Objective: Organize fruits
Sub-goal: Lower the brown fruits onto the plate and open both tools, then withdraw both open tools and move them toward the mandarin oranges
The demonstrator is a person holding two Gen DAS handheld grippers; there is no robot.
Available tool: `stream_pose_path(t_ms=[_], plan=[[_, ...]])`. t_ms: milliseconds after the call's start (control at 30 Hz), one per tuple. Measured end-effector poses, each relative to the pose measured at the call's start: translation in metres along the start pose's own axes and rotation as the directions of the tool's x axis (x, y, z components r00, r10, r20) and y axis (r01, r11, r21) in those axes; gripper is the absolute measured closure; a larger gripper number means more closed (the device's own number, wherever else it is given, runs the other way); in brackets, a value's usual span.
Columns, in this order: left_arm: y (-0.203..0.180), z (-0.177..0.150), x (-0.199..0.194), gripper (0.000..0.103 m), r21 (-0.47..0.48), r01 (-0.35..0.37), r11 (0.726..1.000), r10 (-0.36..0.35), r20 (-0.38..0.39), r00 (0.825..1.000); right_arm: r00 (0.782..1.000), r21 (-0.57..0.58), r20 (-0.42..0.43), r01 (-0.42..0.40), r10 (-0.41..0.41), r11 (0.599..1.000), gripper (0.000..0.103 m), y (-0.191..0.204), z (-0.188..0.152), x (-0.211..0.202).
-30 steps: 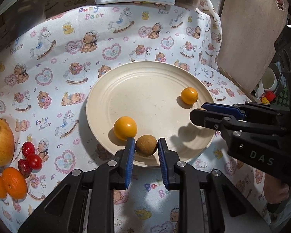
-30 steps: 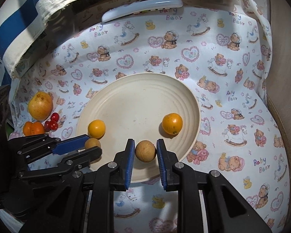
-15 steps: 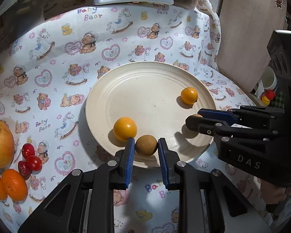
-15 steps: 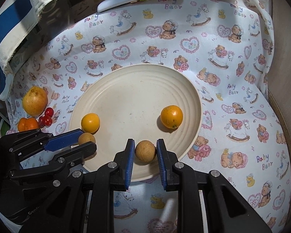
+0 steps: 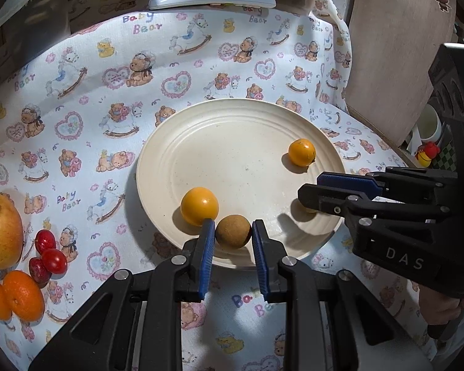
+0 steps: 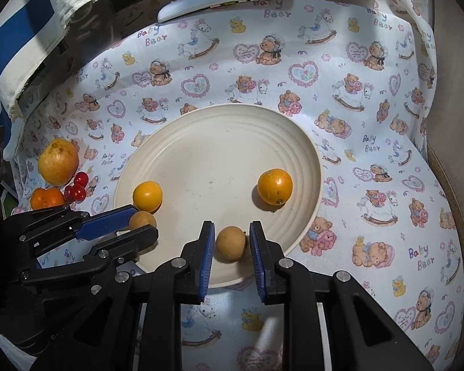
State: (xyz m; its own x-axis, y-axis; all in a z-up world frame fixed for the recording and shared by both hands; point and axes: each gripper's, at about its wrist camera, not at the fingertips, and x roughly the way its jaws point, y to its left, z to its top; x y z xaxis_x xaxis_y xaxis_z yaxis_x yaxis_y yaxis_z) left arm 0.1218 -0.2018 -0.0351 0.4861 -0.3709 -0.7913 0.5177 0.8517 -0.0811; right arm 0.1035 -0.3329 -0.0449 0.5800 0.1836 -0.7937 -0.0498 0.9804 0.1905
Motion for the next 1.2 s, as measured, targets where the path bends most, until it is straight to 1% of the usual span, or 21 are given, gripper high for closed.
stream_pose_path(t_ms=[67,133,267,433,533,633,700,767,800,833,867,900,967,1000,1067,1100,1133,1167,1200], plan=[[0.0,0.0,0.0,0.079,-0.003,0.0,1.0,0.0,0.0,1.0,1.0,0.001,0.008,0.002,-0.002,1.0,0.077,0.0,0.001,-0.003],[0.001,0.0,-0.002,0.079,-0.005,-0.002,1.0,0.002,0.002,1.0,1.0,0.007,0.019,0.001,-0.001,1.0,0.074,-0.001,0.001,-0.006],[0.002,0.0,-0.008,0.079,-0.009,-0.003,1.0,0.003,0.018,1.0,0.999,0.022,0.044,-0.006,0.005,1.0,0.073,-0.003,0.003,-0.014],[0.0,0.003,-0.026,0.078,-0.007,-0.011,1.0,0.011,0.064,0.998,0.994,0.019,0.107,0.002,-0.004,1.0,0.073,-0.003,0.005,-0.031],[-0.001,0.004,-0.039,0.076,-0.003,-0.021,1.0,0.021,0.102,0.995,0.988,0.013,0.156,-0.007,0.005,1.0,0.073,-0.001,0.005,-0.044],[0.0,0.005,-0.058,0.067,-0.009,-0.032,0.999,0.033,0.156,0.987,0.978,0.001,0.206,-0.018,0.018,1.0,0.073,0.003,0.005,-0.057],[0.003,0.005,-0.072,0.058,-0.025,-0.039,0.999,0.043,0.193,0.98,0.972,-0.006,0.235,-0.022,0.023,1.0,0.073,0.005,0.005,-0.064],[0.006,0.003,-0.085,0.056,-0.036,-0.059,0.998,0.065,0.231,0.971,0.965,-0.011,0.259,-0.025,0.027,1.0,0.073,0.007,0.004,-0.07],[0.008,0.0,-0.094,0.056,-0.047,-0.083,0.995,0.092,0.26,0.961,0.961,-0.013,0.276,-0.029,0.032,0.999,0.073,0.009,0.004,-0.073],[0.009,-0.002,-0.105,0.051,-0.059,-0.104,0.993,0.117,0.297,0.948,0.956,-0.018,0.291,-0.036,0.04,0.999,0.073,0.01,0.004,-0.076],[0.011,-0.004,-0.115,0.048,-0.066,-0.109,0.992,0.125,0.326,0.937,0.948,-0.028,0.313,-0.046,0.053,0.999,0.073,0.012,0.002,-0.081],[0.013,-0.007,-0.126,0.043,-0.078,-0.113,0.991,0.134,0.362,0.923,0.942,-0.036,0.332,-0.048,0.057,0.998,0.073,0.015,0.001,-0.084],[0.016,-0.012,-0.147,0.039,-0.097,-0.142,0.985,0.17,0.42,0.891,0.927,-0.055,0.369,-0.046,0.063,0.997,0.073,0.022,-0.001,-0.093],[0.016,-0.015,-0.158,0.038,-0.1,-0.162,0.982,0.19,0.451,0.872,0.919,-0.065,0.387,-0.048,0.069,0.997,0.073,0.027,-0.002,-0.098],[0.018,-0.019,-0.176,0.029,-0.107,-0.194,0.975,0.222,0.495,0.84,0.907,-0.081,0.414,-0.047,0.077,0.996,0.073,0.036,-0.004,-0.106],[0.019,-0.022,-0.184,0.023,-0.111,-0.202,0.973,0.23,0.515,0.825,0.902,-0.093,0.423,-0.045,0.08,0.995,0.072,0.042,-0.004,-0.111],[0.021,-0.024,-0.192,0.019,-0.115,-0.207,0.972,0.236,0.532,0.813,0.899,-0.105,0.431,-0.039,0.081,0.994,0.068,0.049,-0.005,-0.114],[0.021,-0.025,-0.198,0.018,-0.118,-0.218,0.969,0.247,0.539,0.805,0.895,-0.113,0.438,-0.034,0.081,0.993,0.065,0.053,-0.006,-0.117],[0.023,-0.027,-0.204,0.014,-0.125,-0.238,0.963,0.267,0.544,0.796,0.889,-0.121,0.45,-0.028,0.08,0.992,0.058,0.058,-0.007,-0.122]])
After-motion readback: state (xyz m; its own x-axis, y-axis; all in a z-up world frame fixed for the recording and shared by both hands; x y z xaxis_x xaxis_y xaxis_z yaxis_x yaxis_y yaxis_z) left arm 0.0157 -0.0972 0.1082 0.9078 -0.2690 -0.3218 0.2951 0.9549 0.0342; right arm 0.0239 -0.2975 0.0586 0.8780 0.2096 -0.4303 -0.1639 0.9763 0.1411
